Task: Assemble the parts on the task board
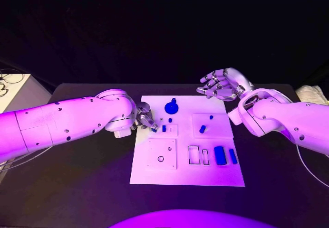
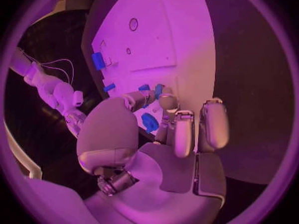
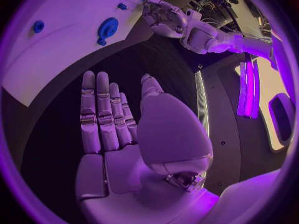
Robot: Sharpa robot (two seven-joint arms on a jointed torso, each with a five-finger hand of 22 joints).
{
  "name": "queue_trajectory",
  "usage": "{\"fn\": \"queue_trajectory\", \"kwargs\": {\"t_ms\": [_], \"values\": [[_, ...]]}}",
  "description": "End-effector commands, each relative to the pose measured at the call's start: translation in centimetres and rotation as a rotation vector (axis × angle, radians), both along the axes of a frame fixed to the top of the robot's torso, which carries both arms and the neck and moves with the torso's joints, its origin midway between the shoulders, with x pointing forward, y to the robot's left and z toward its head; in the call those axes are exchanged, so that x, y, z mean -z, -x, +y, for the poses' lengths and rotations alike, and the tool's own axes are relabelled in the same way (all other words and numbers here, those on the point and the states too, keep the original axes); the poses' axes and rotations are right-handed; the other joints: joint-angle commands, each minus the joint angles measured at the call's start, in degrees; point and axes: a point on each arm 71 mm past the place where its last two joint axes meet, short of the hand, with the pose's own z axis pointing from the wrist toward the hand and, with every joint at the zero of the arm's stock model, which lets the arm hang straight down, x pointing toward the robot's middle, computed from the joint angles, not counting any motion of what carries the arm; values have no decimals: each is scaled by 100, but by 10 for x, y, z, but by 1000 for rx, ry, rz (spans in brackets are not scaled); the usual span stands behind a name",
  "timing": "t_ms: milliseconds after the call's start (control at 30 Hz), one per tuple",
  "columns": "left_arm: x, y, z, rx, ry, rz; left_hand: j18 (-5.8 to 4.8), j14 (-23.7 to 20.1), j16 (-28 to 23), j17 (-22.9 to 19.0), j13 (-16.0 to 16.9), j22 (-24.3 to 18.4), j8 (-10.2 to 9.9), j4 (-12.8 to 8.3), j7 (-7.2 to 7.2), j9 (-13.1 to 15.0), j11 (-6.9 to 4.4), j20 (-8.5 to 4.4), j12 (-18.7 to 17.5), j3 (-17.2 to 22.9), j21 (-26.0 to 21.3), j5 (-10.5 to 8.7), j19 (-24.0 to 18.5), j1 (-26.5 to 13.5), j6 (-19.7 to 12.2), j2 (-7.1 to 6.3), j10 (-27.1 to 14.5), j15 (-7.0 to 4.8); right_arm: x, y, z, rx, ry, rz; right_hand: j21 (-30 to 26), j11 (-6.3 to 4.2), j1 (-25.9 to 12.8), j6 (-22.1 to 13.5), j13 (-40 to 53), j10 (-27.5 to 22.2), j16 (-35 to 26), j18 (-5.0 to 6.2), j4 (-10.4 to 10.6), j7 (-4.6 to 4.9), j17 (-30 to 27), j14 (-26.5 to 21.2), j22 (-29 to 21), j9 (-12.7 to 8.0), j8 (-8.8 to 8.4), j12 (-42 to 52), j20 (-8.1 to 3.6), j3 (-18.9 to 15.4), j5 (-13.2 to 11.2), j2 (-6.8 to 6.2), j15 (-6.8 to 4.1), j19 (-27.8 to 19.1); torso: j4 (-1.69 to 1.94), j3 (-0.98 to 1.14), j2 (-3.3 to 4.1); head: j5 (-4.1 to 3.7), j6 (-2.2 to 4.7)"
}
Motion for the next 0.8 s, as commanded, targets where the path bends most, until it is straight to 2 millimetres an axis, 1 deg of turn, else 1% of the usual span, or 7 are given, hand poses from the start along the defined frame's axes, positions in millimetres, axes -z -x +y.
{"fn": "queue_trajectory", "kwargs": {"t_ms": [33, 133, 400, 533, 733, 800], "values": [[0, 0, -1, 14, -27, -15, -83, 562, 10, 1434, -9, 2, 19, -899, -59, 2, 0, -17, -6, 878, -2, 25, 0, -10, 95, 47, 14, -39, 0, 1, 2, -18, 3, 2, -23, 7, 28, 21, -5, 45, -27, 76, -6, 113, -5, -28, -5, -6, -21, -34, 8, 42, 19, -1, 6, -34, 0, -2, -4, 5, -10], [0, 0, -1, 16, -31, -23, -83, 562, 10, 1434, -9, 2, 19, -899, -59, 2, 0, -17, -6, 878, -2, 25, 0, -10, 95, 47, 14, -39, 1, 1, 2, -18, 3, 2, -23, 7, 28, 21, -5, 45, -27, 76, -6, 113, -5, -28, -5, -6, -21, -34, 8, 42, 19, -1, 6, -34, 0, -2, -8, 12, -4], [-1, 1, -2, 18, -32, -44, -85, 562, 12, 1437, -7, 11, 20, -907, -61, 2, -1, -18, -6, 886, 2, 21, 7, -12, 97, 52, 18, -39, 1, 1, 2, -18, 2, 4, -24, 8, 21, 22, -13, 46, -33, 76, -3, 114, -11, -30, -12, -8, -22, -40, 9, 41, 23, 1, 8, -38, 0, -5, -7, 1, -12], [-2, 1, -1, 17, -31, -56, -86, 564, 14, 1443, 4, 15, 20, -910, -61, 2, -2, -18, 0, 889, 4, 19, 9, -12, 98, 54, 23, -40, 1, 1, 1, -18, 2, 4, -24, 8, 21, 22, -13, 46, -33, 76, -3, 114, -11, -30, -12, -8, -22, -40, 9, 41, 23, 1, 8, -38, -3, -2, -3, -2, -4], [-3, 2, -2, 17, -30, -67, -85, 564, 14, 1443, 2, 12, 21, -913, -62, 2, -3, -19, -1, 892, 3, 18, 8, -13, 99, 55, 24, -40, 2, 1, 1, -18, 3, 7, -24, 9, 16, 22, -18, 46, -36, 76, -1, 114, -14, -31, -17, -8, -22, -43, 10, 41, 24, 2, 9, -40, -2, -2, -2, -6, -12], [-3, 2, -2, 18, -30, -69, -85, 564, 14, 1443, 2, 12, 21, -913, -62, 2, -3, -19, -1, 892, 3, 18, 8, -13, 99, 55, 24, -40, 2, 1, 1, -18, 2, 8, -24, 10, 10, 23, -22, 47, -39, 76, 1, 115, -17, -32, -20, -9, -22, -45, 11, 40, 25, 3, 10, -41, -1, -5, -2, -8, -14]]}}
